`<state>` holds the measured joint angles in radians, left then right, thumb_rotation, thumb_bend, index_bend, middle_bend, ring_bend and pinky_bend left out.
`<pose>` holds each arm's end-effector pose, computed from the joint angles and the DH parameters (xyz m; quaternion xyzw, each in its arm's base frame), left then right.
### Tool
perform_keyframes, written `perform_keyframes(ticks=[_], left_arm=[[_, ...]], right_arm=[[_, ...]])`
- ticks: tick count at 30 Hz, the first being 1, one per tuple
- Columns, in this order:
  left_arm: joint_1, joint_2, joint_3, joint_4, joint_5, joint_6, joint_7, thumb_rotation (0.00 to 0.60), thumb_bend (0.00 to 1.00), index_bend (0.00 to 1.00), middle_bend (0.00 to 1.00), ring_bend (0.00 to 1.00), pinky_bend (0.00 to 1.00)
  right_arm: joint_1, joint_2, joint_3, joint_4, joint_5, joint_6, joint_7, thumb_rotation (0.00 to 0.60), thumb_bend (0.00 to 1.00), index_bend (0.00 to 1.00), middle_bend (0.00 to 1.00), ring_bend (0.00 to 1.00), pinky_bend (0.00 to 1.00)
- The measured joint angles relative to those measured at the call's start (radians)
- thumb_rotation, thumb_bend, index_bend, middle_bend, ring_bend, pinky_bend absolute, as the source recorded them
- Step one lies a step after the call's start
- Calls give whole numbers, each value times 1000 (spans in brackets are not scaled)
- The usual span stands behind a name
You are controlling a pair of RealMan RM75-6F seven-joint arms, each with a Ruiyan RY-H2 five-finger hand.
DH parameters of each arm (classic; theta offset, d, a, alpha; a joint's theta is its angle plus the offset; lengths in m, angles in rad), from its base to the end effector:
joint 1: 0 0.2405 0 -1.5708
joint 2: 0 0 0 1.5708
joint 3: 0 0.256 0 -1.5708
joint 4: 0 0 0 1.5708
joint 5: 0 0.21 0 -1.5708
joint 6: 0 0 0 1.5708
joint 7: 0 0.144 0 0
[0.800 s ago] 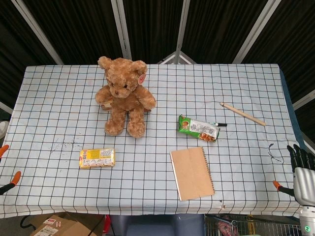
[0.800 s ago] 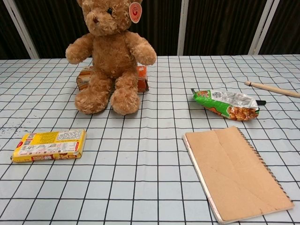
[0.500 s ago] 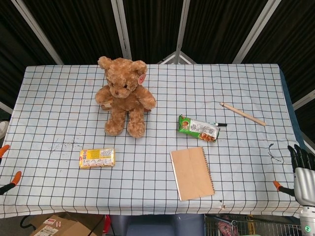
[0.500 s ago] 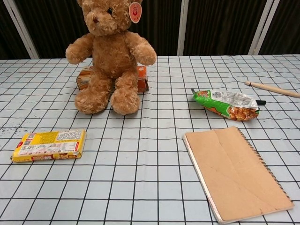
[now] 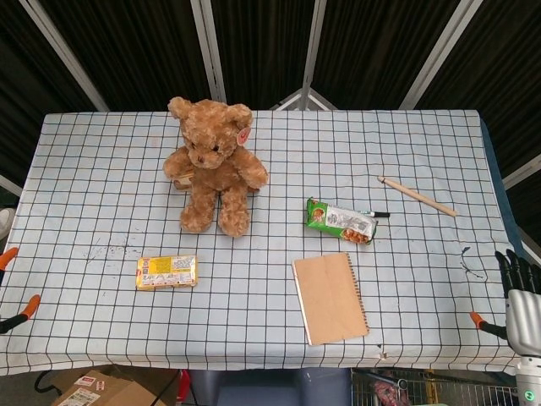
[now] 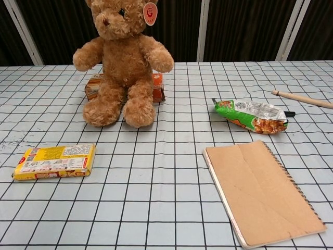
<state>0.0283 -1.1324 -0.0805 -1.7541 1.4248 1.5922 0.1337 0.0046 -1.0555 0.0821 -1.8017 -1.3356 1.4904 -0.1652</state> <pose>-0.3035 0.1501 0.1652 -0.5204 -0.4055 -0.3806 0.6480 -0.3103 -0.1589 0.1740 0.5362 -0.4286 0.3300 0.6480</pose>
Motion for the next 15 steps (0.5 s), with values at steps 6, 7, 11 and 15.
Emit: perform_keyframes(ticks=[6, 7, 11, 15], left_arm=[[-23, 8, 0, -10, -3, -58, -81, 600, 306, 149, 0, 0, 0], [-29, 10, -3, -13, -10, -73, -99, 600, 302, 149, 0, 0, 0], [-72, 25, -29, -24, -58, -161, -178, 600, 272, 148, 0, 0, 0], [-125, 45, -69, -46, -109, -254, -259, 600, 260, 148, 0, 0, 0]], right_arm=[[-1, 5, 4, 2, 7, -4, 22, 600, 126, 0, 0, 0, 0], [-1, 5, 4, 2, 10, -7, 23, 600, 125, 0, 0, 0, 0], [3, 6, 3, 7, 15, -20, 27, 600, 125, 0, 0, 0, 0], [9, 5, 5, 12, 27, -37, 31, 600, 125, 0, 0, 0, 0]])
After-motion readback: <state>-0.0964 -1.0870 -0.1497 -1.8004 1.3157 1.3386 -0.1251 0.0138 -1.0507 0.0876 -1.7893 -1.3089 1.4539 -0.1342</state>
